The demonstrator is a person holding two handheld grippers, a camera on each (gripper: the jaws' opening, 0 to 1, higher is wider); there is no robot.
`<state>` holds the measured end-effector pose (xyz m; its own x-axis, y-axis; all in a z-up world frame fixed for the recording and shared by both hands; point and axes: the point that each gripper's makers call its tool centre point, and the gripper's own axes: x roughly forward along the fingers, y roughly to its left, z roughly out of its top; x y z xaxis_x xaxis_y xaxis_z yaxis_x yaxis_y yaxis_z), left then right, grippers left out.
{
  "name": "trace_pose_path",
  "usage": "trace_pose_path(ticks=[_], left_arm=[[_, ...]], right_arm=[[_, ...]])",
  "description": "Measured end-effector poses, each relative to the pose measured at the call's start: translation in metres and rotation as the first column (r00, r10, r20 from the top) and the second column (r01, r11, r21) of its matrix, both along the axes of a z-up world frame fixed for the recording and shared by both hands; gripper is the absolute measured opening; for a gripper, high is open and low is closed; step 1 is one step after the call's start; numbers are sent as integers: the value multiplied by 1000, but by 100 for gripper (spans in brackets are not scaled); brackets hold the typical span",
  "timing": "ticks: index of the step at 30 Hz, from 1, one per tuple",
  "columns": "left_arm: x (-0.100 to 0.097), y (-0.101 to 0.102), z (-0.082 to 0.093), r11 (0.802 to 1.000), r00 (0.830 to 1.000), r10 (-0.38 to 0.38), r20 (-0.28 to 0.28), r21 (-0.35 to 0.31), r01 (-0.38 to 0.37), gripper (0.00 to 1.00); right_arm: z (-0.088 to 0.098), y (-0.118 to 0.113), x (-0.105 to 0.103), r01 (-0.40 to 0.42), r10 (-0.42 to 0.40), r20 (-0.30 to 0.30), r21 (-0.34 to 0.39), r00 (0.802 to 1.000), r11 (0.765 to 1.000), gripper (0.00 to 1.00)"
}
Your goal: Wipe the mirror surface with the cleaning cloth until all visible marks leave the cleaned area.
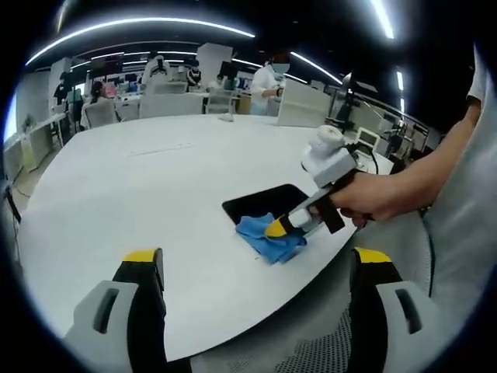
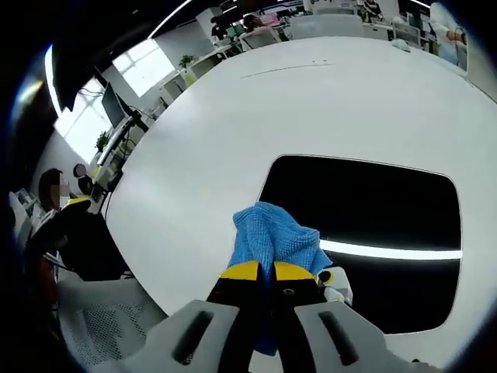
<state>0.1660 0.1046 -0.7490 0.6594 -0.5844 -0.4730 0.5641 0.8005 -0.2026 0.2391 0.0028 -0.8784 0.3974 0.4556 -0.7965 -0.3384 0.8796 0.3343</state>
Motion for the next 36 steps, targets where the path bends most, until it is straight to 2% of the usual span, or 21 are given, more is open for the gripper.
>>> trace_pose_path(ticks=[11, 18, 36], left_arm=[[0, -1, 1, 1000, 1000, 2, -2, -2, -2, 99], [1, 2, -2, 1000, 1000, 1, -8, -8, -1, 99], [1, 2, -6, 1000, 1000, -9, -14, -2, 9, 99]], right_arm=[[-4, 0, 6, -6, 6, 3, -4, 1000, 1000, 0], [-8, 0, 18, 3, -3, 8, -6, 1000, 1000, 0], [-1, 0, 45, 6, -5, 32, -28, 999, 1000, 0]])
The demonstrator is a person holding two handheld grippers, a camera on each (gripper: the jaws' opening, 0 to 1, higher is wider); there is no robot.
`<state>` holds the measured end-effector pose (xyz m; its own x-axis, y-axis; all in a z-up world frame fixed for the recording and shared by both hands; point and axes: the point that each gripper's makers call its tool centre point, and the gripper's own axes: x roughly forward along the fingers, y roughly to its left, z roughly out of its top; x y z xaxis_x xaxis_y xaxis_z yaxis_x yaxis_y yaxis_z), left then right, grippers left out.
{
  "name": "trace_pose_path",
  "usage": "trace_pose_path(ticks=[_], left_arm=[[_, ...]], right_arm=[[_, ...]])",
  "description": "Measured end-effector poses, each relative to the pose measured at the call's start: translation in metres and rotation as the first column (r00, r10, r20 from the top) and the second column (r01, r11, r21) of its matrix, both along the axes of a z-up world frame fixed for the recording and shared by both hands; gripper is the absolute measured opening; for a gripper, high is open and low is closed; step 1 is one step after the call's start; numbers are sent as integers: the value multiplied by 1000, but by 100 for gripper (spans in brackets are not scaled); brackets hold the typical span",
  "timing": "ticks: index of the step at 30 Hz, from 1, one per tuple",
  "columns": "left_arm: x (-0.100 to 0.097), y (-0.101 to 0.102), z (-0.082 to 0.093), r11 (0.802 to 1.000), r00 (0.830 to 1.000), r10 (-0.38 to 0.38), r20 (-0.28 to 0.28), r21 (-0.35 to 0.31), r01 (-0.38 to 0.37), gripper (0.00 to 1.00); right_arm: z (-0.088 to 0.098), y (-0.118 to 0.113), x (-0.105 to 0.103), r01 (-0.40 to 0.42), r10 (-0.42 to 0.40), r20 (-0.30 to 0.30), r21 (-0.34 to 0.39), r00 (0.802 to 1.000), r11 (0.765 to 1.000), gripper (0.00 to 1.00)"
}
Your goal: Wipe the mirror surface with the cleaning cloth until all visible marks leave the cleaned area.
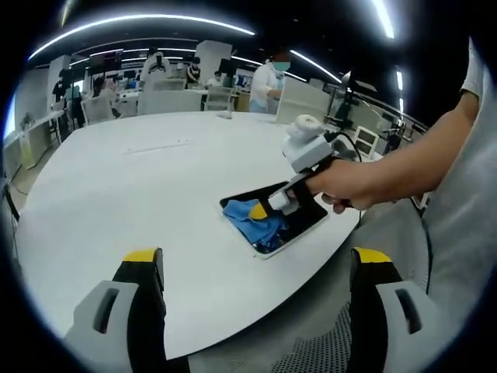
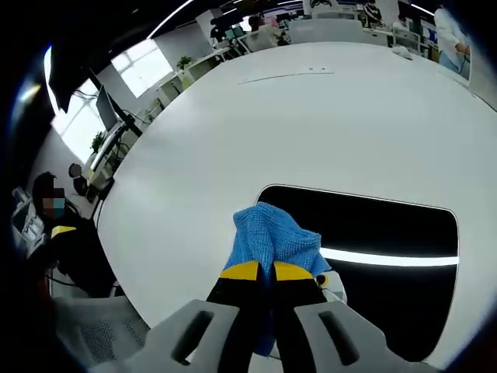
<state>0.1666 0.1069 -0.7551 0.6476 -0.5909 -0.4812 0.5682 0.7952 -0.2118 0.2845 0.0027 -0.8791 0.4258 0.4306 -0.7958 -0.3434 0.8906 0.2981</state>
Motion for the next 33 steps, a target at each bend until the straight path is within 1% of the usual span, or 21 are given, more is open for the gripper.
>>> trace_pose_path(ticks=[12, 15, 25, 28, 31, 33], left_arm=[[0, -3, 2, 1000, 1000, 5, -11, -9, -5, 99], [1, -1, 0, 1000, 1000, 11, -13, -11, -11, 99], [3, 0, 0, 1000, 1000, 17, -14, -12, -18, 99], [4, 1, -1, 1000, 1000, 22, -17, -5, -22, 99], [5, 1, -7, 999, 1000, 14, -19, 42, -13, 99], [4, 0, -9, 999, 1000, 4, -21, 52, -3, 99]], right_arm=[[4, 1, 16, -23, 24, 12, -20, 1000, 1000, 0], [2, 1, 22, -40, 41, 20, -31, 999, 999, 0], [-2, 0, 39, -45, 46, 25, -36, 999, 998, 0], [2, 0, 39, -42, 43, 31, -38, 999, 998, 0], [0, 1, 44, -39, 41, 35, -38, 999, 998, 0], [-2, 1, 49, -37, 38, 38, -40, 999, 999, 0]])
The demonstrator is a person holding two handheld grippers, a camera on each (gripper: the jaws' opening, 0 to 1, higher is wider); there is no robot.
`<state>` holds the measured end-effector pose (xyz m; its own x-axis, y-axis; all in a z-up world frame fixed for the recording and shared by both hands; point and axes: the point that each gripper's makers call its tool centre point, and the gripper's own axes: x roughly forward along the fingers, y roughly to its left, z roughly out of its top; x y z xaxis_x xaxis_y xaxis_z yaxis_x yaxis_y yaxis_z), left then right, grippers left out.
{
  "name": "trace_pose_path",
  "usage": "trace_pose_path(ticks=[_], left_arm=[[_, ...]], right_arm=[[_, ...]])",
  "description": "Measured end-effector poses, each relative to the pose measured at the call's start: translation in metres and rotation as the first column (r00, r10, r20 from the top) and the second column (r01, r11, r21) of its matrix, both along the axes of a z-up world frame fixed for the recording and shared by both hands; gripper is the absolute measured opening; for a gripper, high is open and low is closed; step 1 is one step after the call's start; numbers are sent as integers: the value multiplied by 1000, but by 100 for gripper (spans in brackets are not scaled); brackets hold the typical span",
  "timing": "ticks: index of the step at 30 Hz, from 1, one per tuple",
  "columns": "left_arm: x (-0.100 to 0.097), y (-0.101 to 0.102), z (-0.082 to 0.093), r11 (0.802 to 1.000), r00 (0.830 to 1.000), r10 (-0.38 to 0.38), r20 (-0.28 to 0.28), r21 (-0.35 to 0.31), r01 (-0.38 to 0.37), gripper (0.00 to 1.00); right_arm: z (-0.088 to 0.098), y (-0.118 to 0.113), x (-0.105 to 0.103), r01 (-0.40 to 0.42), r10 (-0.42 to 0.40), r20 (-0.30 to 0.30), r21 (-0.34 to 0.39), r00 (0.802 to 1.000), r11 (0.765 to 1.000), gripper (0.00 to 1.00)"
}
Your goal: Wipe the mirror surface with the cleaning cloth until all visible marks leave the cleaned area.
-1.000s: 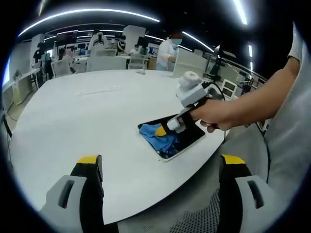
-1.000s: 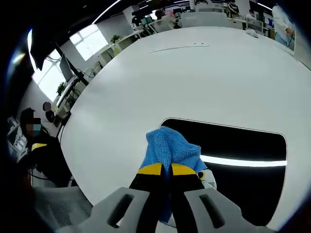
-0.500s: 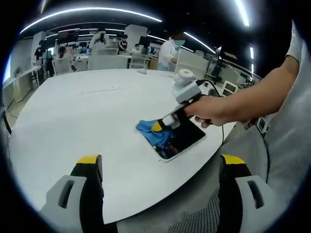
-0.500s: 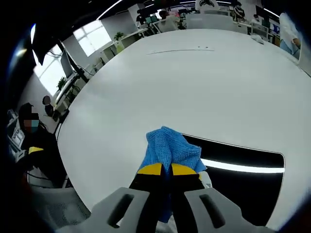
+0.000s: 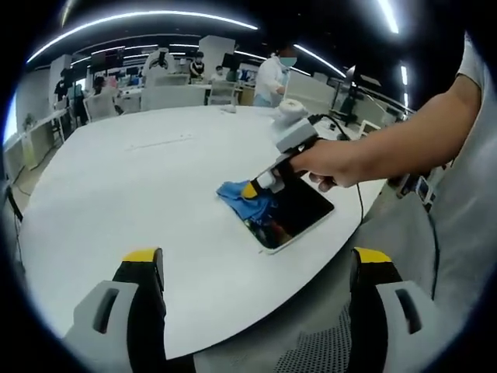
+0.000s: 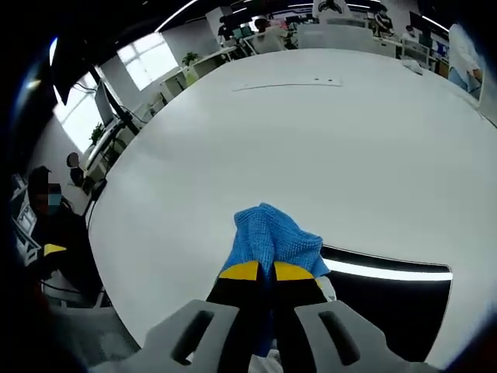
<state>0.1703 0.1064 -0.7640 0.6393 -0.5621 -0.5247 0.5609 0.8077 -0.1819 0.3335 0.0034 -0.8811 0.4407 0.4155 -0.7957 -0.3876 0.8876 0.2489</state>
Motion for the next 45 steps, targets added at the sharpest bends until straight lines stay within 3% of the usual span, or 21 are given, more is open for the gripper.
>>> trace_pose_path(ticks=[3, 21, 45], left_arm=[[-2, -3, 3, 1000, 1000, -18, 21, 10, 17, 99], [-1, 2, 0, 1000, 1000, 6, -1, 0, -6, 99], [-1, 2, 2, 1000, 1000, 13, -3, -5, -13, 99]], right_arm=[[-2, 0, 4, 2, -2, 0, -1, 1000, 1000, 0], [-3, -2, 5, -4, 4, 7, 4, 1000, 1000, 0], [-3, -34, 8, 45, -45, 8, -4, 999, 999, 0]])
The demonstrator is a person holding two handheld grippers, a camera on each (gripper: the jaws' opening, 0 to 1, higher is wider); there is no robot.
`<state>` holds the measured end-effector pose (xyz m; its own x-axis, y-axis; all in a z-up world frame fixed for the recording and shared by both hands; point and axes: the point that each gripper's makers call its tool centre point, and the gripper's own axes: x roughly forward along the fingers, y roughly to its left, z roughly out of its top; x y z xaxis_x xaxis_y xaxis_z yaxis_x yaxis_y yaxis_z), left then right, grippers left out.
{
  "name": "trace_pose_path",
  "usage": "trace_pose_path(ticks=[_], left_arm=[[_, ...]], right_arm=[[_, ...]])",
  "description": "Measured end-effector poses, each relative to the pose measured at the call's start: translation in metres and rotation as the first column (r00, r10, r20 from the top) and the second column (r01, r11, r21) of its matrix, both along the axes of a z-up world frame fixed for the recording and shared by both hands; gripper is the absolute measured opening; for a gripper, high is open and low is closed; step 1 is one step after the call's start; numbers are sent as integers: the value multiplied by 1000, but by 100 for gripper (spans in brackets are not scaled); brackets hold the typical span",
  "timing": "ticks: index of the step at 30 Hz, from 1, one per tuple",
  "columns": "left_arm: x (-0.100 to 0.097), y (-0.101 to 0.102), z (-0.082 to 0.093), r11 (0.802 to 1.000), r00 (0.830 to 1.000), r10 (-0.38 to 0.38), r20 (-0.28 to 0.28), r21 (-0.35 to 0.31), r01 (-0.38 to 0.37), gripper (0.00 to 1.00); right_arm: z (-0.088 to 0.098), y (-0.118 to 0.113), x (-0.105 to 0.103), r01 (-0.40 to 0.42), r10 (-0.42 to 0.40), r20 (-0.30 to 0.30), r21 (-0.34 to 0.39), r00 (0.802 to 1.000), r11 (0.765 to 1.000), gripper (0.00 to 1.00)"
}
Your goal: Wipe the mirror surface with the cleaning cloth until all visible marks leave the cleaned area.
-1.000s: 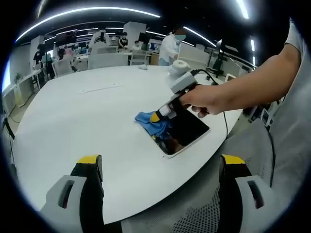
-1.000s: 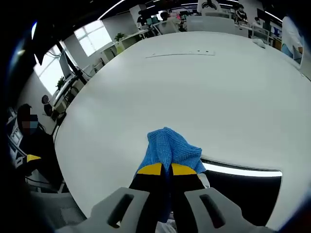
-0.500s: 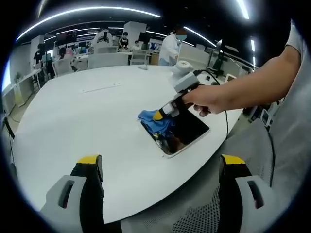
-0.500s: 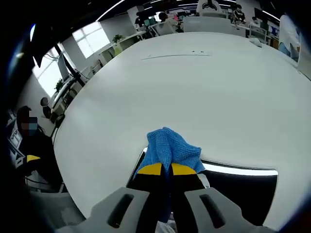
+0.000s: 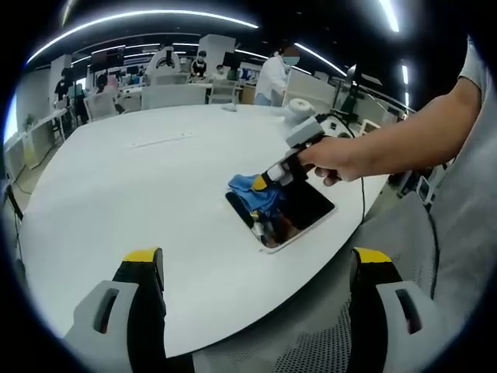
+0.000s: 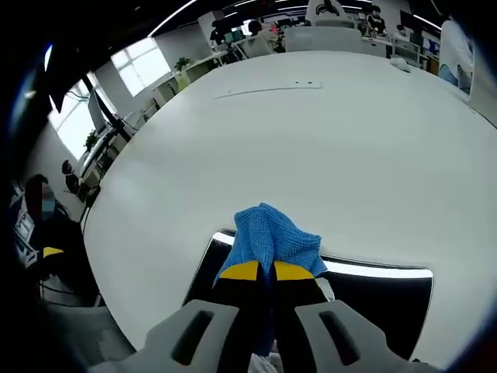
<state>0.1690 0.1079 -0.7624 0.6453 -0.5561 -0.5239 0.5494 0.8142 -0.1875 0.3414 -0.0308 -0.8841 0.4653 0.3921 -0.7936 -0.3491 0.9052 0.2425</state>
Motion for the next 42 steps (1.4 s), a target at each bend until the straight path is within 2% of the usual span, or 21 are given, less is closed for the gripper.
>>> trace_pose_path(ticks=[11, 24, 42], left_arm=[[0, 0, 2, 1000, 1000, 3, 2, -7, -3, 99], [0, 2, 0, 1000, 1000, -1, 6, -4, 1, 99], [0, 1, 0, 1000, 1000, -8, 13, 3, 8, 99]], right_arm=[[-3, -16, 3, 18, -18, -2, -14, 1000, 1000, 0], [-5, -15, 3, 22, -22, 0, -11, 1000, 1000, 0], [-4, -13, -32, 28, -28, -24, 12, 999, 1000, 0]])
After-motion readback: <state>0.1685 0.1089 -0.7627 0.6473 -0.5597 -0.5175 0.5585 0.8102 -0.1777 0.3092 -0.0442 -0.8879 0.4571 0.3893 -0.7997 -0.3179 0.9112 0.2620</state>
